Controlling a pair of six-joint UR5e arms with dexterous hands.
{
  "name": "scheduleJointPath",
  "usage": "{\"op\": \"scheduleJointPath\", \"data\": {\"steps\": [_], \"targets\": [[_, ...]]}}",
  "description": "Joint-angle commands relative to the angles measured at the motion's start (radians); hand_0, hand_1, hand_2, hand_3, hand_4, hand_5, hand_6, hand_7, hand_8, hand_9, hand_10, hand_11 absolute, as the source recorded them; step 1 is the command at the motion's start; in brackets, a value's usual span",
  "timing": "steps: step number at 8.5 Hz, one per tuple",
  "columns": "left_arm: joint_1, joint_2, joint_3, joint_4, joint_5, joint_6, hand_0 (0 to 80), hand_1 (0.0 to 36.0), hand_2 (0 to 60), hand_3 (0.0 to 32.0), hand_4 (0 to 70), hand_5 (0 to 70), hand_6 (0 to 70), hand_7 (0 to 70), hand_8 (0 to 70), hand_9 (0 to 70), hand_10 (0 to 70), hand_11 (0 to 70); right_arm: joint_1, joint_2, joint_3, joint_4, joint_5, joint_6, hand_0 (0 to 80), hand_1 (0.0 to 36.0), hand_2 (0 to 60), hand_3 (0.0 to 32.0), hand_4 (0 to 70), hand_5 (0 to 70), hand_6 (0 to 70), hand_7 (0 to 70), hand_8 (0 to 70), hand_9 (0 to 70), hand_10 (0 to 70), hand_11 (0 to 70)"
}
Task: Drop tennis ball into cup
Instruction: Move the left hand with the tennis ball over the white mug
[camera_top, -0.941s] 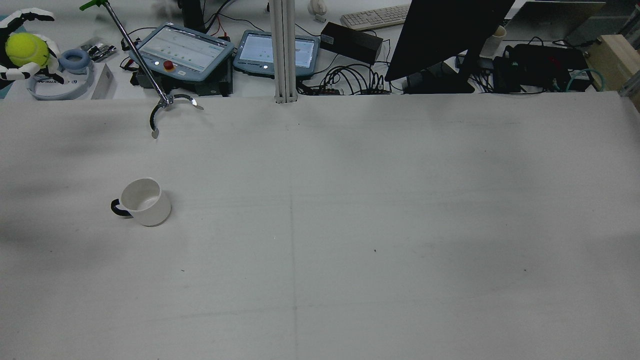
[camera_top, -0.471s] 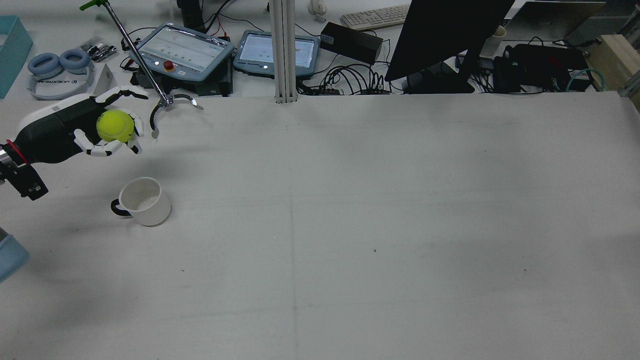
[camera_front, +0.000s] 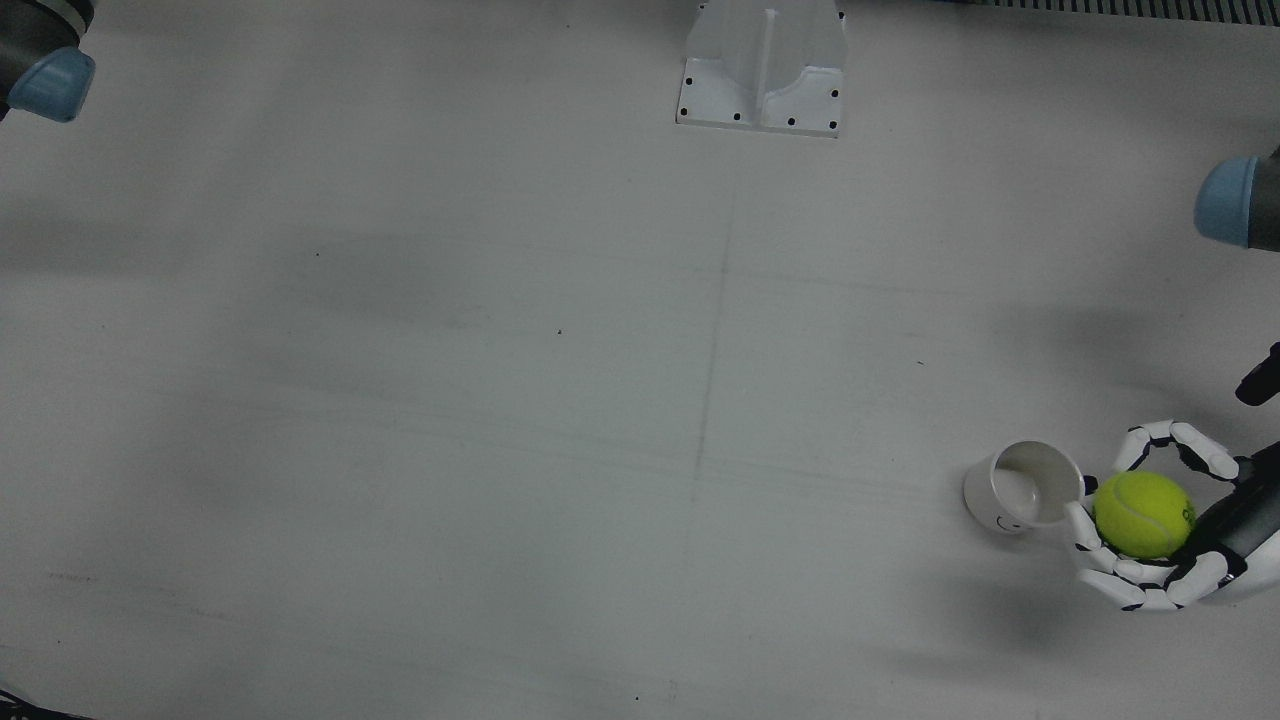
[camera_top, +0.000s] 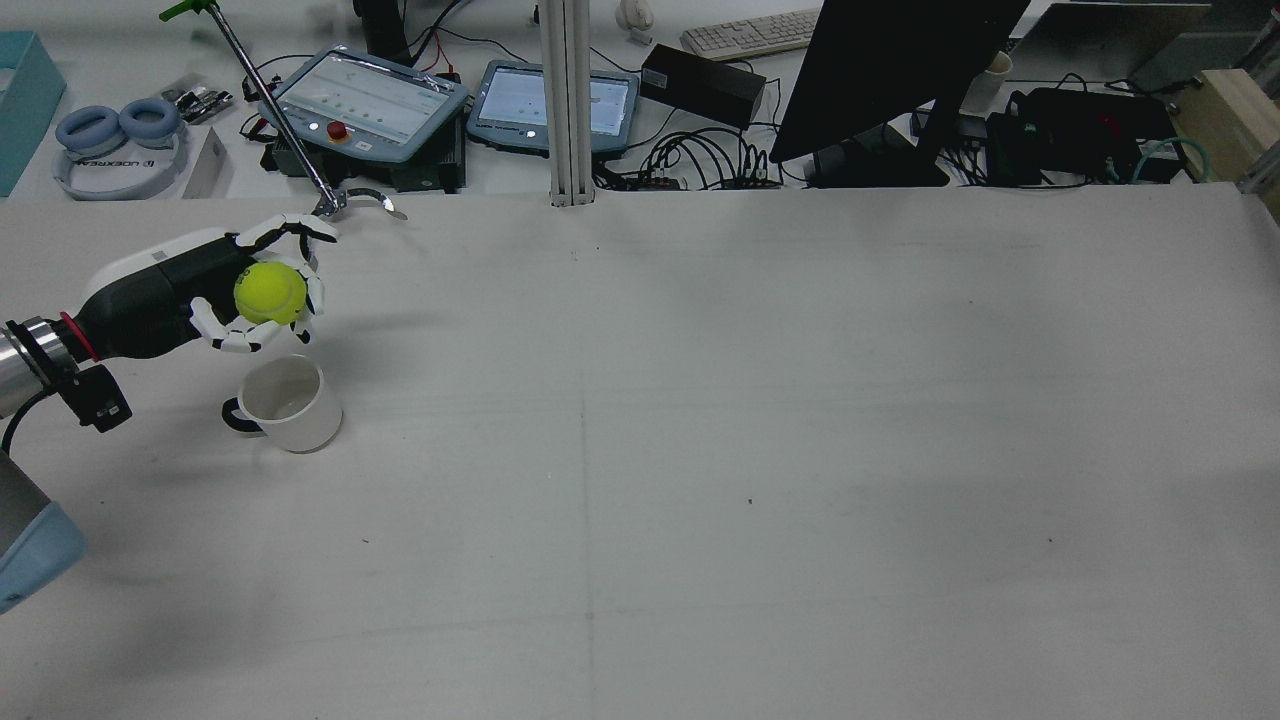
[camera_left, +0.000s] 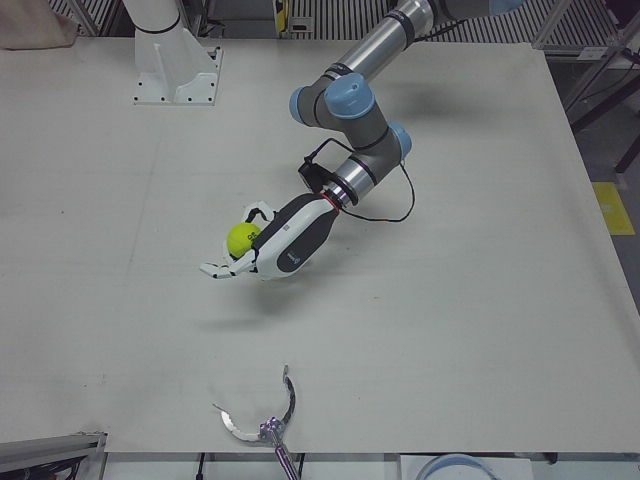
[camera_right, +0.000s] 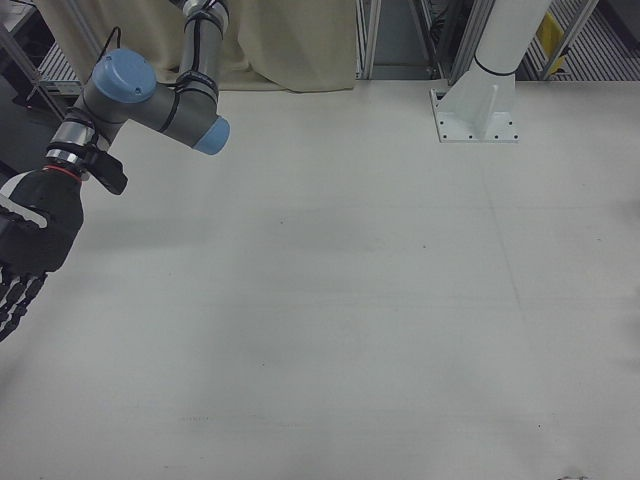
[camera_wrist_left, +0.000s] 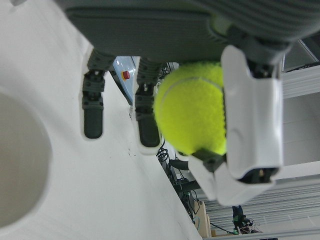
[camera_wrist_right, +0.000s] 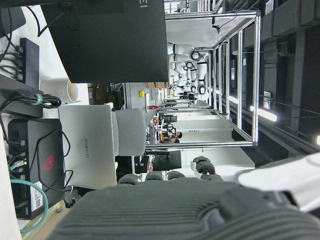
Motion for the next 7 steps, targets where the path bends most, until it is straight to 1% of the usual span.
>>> {"op": "scheduleJointPath", "data": {"steps": [1,2,3,4,5,6,7], "targets": [[0.001,0.066,-0.06,-0.013,-0.018,0.011,77.5,36.0,60.0,32.0,0.0,30.0,58.0,55.3,43.2,37.0,26.5,42.1,0.0,0.0,0.0,0.0,0.0,0.0,0.0,0.0,0.0,0.0,0.0,0.0,0.0,0.0,0.0,0.0,0.0,0.0],[0.001,0.092,-0.067,-0.024,-0.034,0.011,80.0,36.0,60.0,32.0,0.0,31.3,61.6,31.5,38.5,24.0,26.6,42.4,0.0,0.0,0.0,0.0,0.0,0.0,0.0,0.0,0.0,0.0,0.0,0.0,0.0,0.0,0.0,0.0,0.0,0.0],[0.001,0.116,-0.067,-0.039,-0.035,0.012,80.0,36.0,60.0,32.0,0.0,27.8,44.9,30.1,34.0,21.7,26.6,42.4,0.0,0.0,0.0,0.0,0.0,0.0,0.0,0.0,0.0,0.0,0.0,0.0,0.0,0.0,0.0,0.0,0.0,0.0],[0.001,0.12,-0.067,-0.041,-0.034,0.011,80.0,36.0,60.0,32.0,0.0,25.1,39.2,29.4,31.8,20.4,25.2,40.2,0.0,0.0,0.0,0.0,0.0,0.0,0.0,0.0,0.0,0.0,0.0,0.0,0.0,0.0,0.0,0.0,0.0,0.0],[0.002,0.12,-0.065,-0.041,-0.034,0.011,78.1,36.0,58.6,32.0,0.0,23.3,34.1,29.4,30.4,20.0,24.2,38.4,0.0,0.0,0.0,0.0,0.0,0.0,0.0,0.0,0.0,0.0,0.0,0.0,0.0,0.0,0.0,0.0,0.0,0.0],[0.007,0.111,-0.065,-0.031,-0.032,0.009,78.8,36.0,60.0,32.0,0.0,24.8,41.9,27.8,31.8,19.6,24.0,38.1,0.0,0.0,0.0,0.0,0.0,0.0,0.0,0.0,0.0,0.0,0.0,0.0,0.0,0.0,0.0,0.0,0.0,0.0],[0.008,0.101,-0.064,-0.018,-0.032,0.009,77.9,36.0,60.0,32.0,0.0,26.1,49.8,26.5,33.3,19.2,23.7,37.7,0.0,0.0,0.0,0.0,0.0,0.0,0.0,0.0,0.0,0.0,0.0,0.0,0.0,0.0,0.0,0.0,0.0,0.0]]}}
